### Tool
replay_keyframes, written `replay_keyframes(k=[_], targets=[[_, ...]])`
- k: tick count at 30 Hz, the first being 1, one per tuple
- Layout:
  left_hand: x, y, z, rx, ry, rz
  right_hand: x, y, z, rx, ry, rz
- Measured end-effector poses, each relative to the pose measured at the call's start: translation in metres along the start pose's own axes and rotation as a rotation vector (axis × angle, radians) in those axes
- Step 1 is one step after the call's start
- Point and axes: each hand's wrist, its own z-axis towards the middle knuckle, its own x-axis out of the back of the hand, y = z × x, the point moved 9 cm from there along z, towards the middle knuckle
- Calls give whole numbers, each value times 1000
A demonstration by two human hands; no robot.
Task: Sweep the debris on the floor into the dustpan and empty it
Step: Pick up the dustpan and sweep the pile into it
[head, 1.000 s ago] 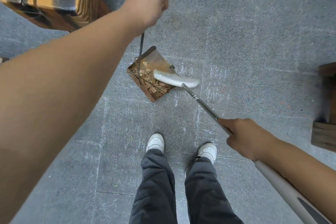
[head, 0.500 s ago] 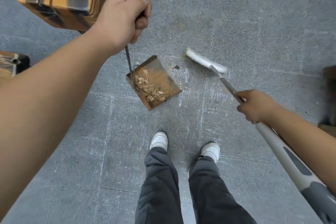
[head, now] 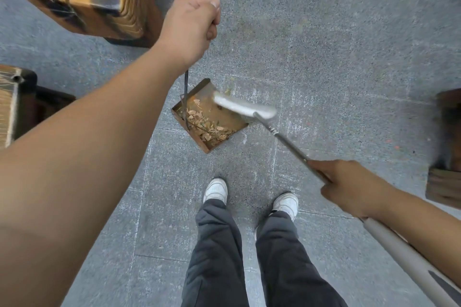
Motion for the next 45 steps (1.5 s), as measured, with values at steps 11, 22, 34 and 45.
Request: replay_keyframes(k=[11,22,34,45], targets=[[-13,3,3,-3,-43,36,26,-7,101,-100,139,-126],[-13,10,5,-7,-75,72,21,-7,27,45,-13,-142],[25,1,-15,29,32,-41,64,4,117,-134,220,-85],[41,-10,2,121,164,-79,4,-16,22,41,-108,-6]])
